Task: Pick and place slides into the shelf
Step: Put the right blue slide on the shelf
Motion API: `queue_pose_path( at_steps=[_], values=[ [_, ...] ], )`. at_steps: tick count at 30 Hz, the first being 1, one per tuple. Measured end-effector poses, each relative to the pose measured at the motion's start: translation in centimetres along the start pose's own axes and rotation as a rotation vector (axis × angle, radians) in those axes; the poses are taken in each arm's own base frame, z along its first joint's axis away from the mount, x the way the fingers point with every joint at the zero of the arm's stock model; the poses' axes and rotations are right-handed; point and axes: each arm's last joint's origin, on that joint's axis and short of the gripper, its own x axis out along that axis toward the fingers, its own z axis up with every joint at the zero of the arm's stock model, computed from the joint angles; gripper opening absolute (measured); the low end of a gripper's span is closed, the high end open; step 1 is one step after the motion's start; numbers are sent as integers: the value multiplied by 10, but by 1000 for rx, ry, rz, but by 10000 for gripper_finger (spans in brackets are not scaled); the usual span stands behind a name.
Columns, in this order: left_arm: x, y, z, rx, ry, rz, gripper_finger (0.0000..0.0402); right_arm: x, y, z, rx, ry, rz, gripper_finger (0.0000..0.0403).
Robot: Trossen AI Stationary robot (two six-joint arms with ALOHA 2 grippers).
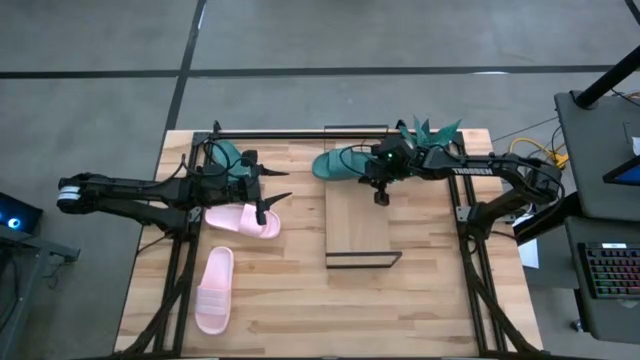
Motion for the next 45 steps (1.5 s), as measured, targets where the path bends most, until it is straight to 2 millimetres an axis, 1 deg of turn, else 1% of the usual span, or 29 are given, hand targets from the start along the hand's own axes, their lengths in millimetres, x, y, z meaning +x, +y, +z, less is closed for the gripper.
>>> queue_pose_path(
  at_steps=[4, 6, 10, 14, 22, 28, 37, 45],
  values=[
    [0, 0, 0, 0, 0, 0, 217, 1, 1, 0, -40, -5, 19, 13],
    [0, 0, 0, 0, 0, 0, 217, 3, 2, -1, -60, -16, 58, 13],
    [0, 0, 0, 0, 0, 0, 217, 14, 1, -4, -64, -18, 79, 13],
    [0, 0, 0, 0, 0, 0, 217, 27, -3, -6, -60, -12, 55, 13],
    [0, 0, 0, 0, -1, 0, 217, 37, -10, 2, -74, -10, 50, 13],
    [0, 0, 0, 0, 0, 0, 217, 49, -17, 4, -67, 39, -21, 13],
    [0, 0, 0, 0, 0, 0, 217, 47, -20, 11, -78, 20, -48, 13],
    [0, 0, 0, 0, 0, 0, 217, 44, -18, 12, -52, 27, -41, 13]
  ],
)
